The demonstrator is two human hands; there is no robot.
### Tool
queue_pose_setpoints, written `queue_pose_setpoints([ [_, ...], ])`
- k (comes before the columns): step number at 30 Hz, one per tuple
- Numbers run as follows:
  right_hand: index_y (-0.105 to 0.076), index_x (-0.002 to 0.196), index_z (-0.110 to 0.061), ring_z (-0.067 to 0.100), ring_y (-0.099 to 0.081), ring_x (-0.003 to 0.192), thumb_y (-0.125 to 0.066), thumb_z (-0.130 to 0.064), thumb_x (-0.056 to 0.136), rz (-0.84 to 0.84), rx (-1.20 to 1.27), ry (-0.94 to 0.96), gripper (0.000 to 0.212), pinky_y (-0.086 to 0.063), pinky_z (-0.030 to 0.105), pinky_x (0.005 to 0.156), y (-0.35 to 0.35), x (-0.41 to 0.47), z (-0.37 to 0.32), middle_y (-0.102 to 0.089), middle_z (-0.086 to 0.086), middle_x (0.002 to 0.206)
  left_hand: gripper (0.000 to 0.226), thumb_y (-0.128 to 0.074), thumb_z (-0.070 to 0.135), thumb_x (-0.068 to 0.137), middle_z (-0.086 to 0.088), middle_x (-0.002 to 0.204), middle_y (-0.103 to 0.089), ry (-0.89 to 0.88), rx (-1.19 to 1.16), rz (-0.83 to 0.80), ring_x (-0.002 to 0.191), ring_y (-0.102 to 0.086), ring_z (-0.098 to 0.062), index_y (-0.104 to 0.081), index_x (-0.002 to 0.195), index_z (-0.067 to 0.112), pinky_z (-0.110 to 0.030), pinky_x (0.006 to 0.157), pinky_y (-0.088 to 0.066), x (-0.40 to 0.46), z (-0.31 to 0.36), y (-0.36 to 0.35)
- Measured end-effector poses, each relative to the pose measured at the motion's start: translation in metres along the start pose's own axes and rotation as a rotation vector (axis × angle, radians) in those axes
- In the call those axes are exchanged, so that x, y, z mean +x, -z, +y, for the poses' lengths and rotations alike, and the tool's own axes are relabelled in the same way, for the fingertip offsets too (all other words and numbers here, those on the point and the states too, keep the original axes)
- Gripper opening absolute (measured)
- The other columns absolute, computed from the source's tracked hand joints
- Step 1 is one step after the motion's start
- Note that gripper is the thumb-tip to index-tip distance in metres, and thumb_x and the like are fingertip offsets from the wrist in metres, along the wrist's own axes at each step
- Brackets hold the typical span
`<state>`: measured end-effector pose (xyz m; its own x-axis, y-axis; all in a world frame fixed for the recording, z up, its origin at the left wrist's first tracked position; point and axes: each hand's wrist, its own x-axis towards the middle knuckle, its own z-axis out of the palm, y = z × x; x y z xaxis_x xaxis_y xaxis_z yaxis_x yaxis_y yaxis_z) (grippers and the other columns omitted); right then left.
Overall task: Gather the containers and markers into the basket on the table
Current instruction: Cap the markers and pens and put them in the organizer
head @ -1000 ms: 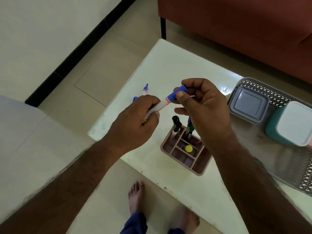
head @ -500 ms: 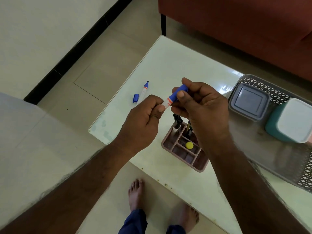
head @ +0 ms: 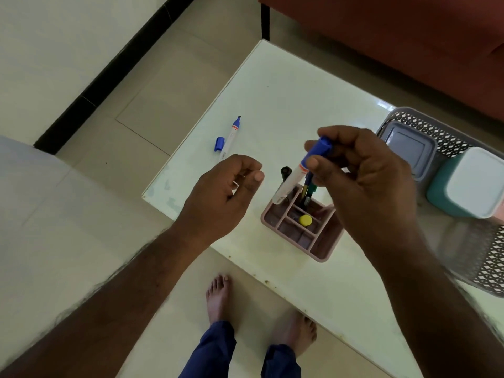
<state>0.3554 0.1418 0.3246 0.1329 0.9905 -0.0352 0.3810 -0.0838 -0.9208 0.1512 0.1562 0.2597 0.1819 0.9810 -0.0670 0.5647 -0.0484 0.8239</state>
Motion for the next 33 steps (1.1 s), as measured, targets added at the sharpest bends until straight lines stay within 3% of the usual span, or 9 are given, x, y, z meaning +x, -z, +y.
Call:
queue_pose_setpoints([
  [2, -0.062, 0.118, -0.029, -0.001, -0.069, 0.088, -0.071, -0.018, 0.09, -0.008, -0.045, 0.004, 0.032, -0.056, 0.013, 0.067, 0.0, -0.01, 0.008, -0.072, -0.012, 0.102, 0.025, -0.051, 0.041, 0.098, 0.021, 0.097, -0.062, 0.031, 0.124, 0.061, 0.09, -0.061, 0.0, -0.061, 0.113, 0.024, -0.006, 0.073, -0.045, -0.001, -0.014, -0.001],
  [4, -0.065, 0.118, -0.029, -0.001, -0.069, 0.087, -0.072, -0.017, 0.089, -0.018, -0.123, -0.009, 0.032, -0.058, 0.015, 0.068, -0.007, -0.019, 0.019, -0.072, -0.012, 0.101, 0.026, -0.054, 0.038, 0.098, 0.013, 0.101, -0.064, 0.087, 0.217, 0.13, 0.086, -0.06, -0.004, -0.062, 0.113, 0.019, -0.007, 0.072, -0.041, -0.002, -0.03, -0.003],
  [10, -0.067, 0.119, -0.03, 0.009, -0.07, 0.091, -0.066, -0.021, 0.094, -0.09, -0.359, -0.049, 0.027, -0.058, 0.024, 0.079, -0.037, -0.029, 0.05, -0.072, -0.01, 0.107, 0.03, -0.062, 0.035, 0.093, -0.002, 0.109, -0.067, 0.135, 0.427, 0.211, 0.099, -0.062, -0.019, -0.062, 0.114, 0.014, -0.03, 0.08, -0.048, -0.004, -0.065, -0.016],
  [15, -0.062, 0.126, -0.029, 0.013, -0.068, 0.098, -0.059, -0.024, 0.098, -0.147, -0.431, -0.136, 0.029, -0.048, 0.02, 0.08, -0.053, -0.027, 0.055, -0.072, -0.004, 0.112, 0.04, -0.064, 0.036, 0.09, -0.008, 0.119, -0.063, 0.224, 0.515, 0.303, 0.11, -0.057, -0.025, -0.059, 0.121, 0.01, -0.035, 0.088, -0.047, 0.004, -0.076, -0.019],
  [22, -0.061, 0.126, -0.028, 0.018, -0.069, 0.094, -0.059, -0.026, 0.097, -0.117, -0.437, -0.172, 0.029, -0.052, 0.026, 0.082, -0.056, -0.02, 0.056, -0.073, -0.002, 0.108, 0.047, -0.062, 0.04, 0.09, -0.011, 0.123, -0.059, 0.31, 0.557, 0.209, 0.113, -0.055, -0.028, -0.055, 0.126, 0.01, -0.039, 0.089, -0.046, 0.024, -0.097, -0.024],
  [25, -0.06, 0.128, -0.028, 0.017, -0.068, 0.099, -0.059, -0.025, 0.097, -0.147, -0.456, -0.192, 0.032, -0.049, 0.024, 0.083, -0.059, -0.024, 0.058, -0.071, -0.003, 0.116, 0.05, -0.06, 0.042, 0.09, -0.012, 0.124, -0.058, 0.327, 0.592, 0.156, 0.114, -0.054, -0.029, -0.053, 0.128, 0.01, -0.04, 0.088, -0.046, 0.029, -0.103, -0.026],
  [28, -0.055, 0.134, -0.027, 0.018, -0.067, 0.102, -0.062, -0.021, 0.095, -0.121, -0.439, -0.16, 0.041, -0.055, 0.032, 0.089, -0.062, -0.03, 0.06, -0.064, -0.003, 0.127, 0.051, -0.059, 0.044, 0.091, -0.013, 0.123, -0.058, 0.326, 0.66, 0.125, 0.112, -0.053, -0.031, -0.053, 0.128, 0.009, -0.04, 0.085, -0.047, 0.033, -0.107, -0.028],
  [33, -0.054, 0.129, -0.027, 0.014, -0.068, 0.096, -0.067, -0.019, 0.092, -0.015, -0.391, -0.165, 0.04, -0.06, 0.032, 0.078, -0.064, -0.034, 0.066, -0.06, -0.005, 0.127, 0.048, -0.059, 0.043, 0.092, -0.014, 0.118, -0.059, 0.311, 0.703, 0.131, 0.108, -0.055, -0.031, -0.054, 0.124, 0.007, -0.037, 0.078, -0.045, 0.042, -0.107, -0.027],
])
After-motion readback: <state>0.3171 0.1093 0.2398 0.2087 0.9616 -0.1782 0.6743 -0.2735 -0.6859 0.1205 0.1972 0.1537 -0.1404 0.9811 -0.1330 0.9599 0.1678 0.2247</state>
